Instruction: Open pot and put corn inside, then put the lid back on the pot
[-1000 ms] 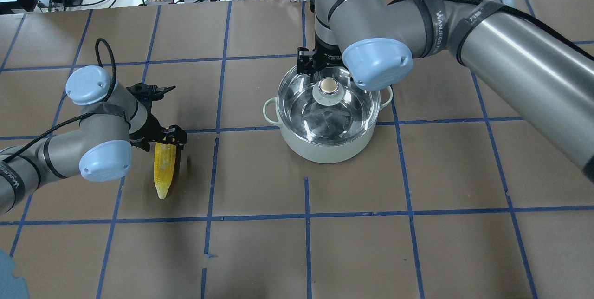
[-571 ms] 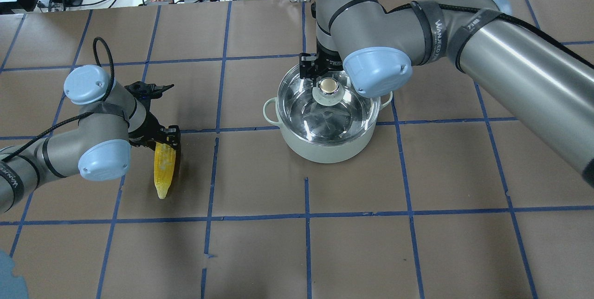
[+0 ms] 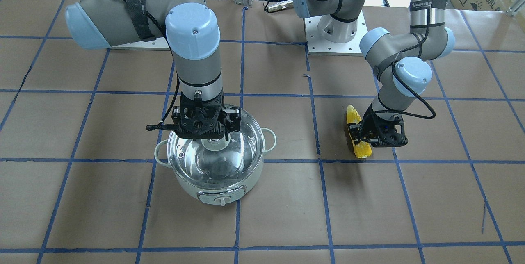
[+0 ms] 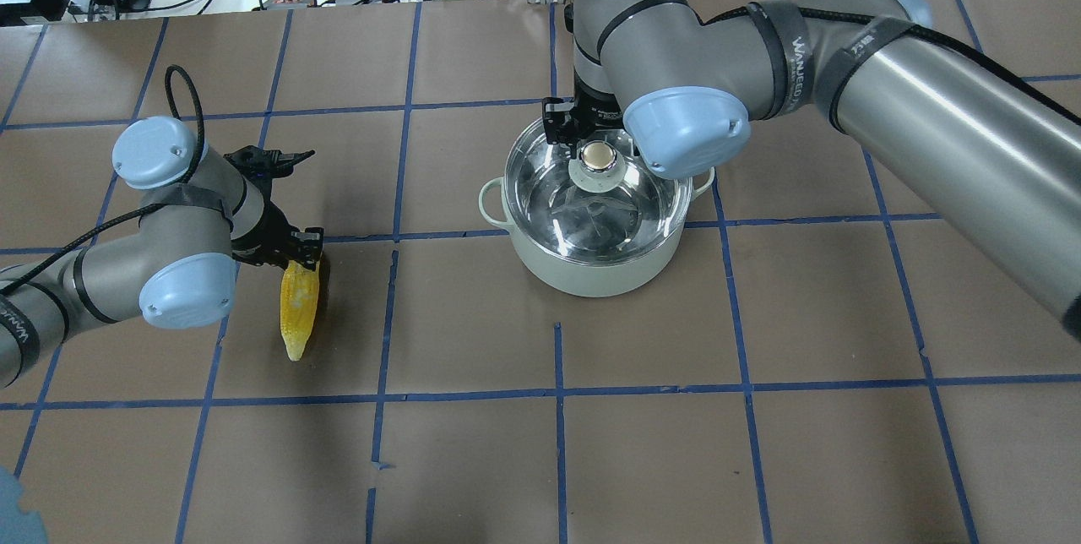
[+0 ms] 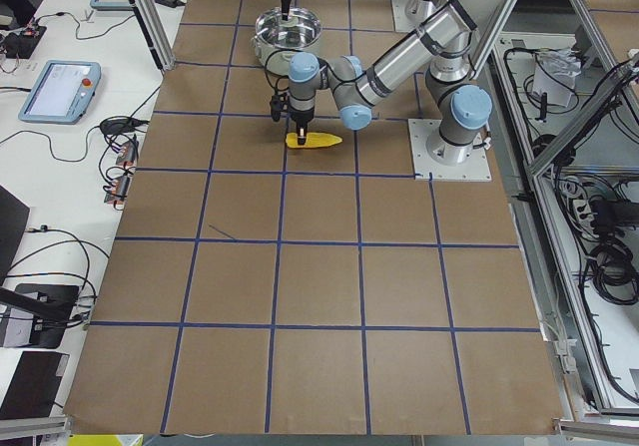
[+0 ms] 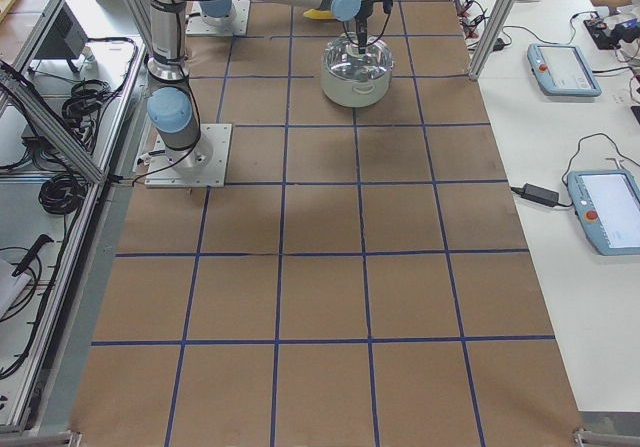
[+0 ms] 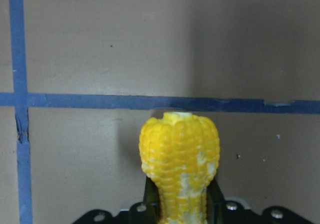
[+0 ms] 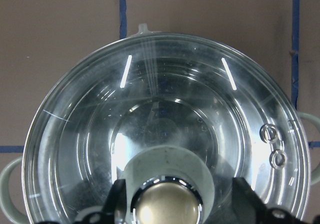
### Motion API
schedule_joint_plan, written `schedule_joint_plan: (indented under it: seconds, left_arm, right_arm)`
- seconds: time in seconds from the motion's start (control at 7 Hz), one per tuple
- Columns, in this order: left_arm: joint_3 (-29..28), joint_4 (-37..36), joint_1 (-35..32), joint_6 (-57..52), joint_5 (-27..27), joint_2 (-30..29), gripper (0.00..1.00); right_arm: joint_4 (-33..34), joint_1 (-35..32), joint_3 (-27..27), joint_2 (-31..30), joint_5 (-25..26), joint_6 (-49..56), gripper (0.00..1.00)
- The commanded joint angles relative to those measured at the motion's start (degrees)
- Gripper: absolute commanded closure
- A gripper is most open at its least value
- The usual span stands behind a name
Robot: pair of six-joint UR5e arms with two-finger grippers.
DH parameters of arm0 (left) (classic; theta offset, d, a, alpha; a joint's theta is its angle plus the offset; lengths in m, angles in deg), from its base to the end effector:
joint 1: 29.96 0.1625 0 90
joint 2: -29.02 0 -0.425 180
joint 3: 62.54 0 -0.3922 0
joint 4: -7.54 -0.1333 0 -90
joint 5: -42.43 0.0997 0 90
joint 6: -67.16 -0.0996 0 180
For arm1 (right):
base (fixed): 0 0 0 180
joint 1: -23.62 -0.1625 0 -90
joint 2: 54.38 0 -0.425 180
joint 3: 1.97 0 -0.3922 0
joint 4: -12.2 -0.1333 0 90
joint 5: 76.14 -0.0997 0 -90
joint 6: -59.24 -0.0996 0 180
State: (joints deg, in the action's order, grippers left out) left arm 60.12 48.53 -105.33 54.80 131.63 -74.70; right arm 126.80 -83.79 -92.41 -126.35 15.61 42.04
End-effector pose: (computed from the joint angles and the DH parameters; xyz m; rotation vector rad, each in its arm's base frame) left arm -0.0102 -0.4941 0.1965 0.0617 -3.1372 0.0752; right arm 0.3078 -0.5462 0.3540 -0.0032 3.1341 -0.1745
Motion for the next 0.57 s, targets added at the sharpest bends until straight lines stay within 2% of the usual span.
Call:
schedule_joint_plan:
  seconds: [0.0, 0.29, 0.43]
  left_arm:
    - [-0.8, 1.4, -0.6, 0.1, 0.1, 1.6, 0.86]
    - [-3.4, 8.5, -0.7, 0.1, 0.1, 5.3, 0.86]
    - [-5.6, 13.5, -0.7, 0.1, 0.2, 7.5, 0.86]
  right_arm:
    - [-0.1, -0.7, -0.1, 0.2, -0.1, 0.1, 0.31]
    - [-0.2, -0.7, 0.0, 0.2, -0.1, 0.1, 0.44]
    - [-0.4, -0.7, 0.0, 0.1, -0.1, 0.1, 0.55]
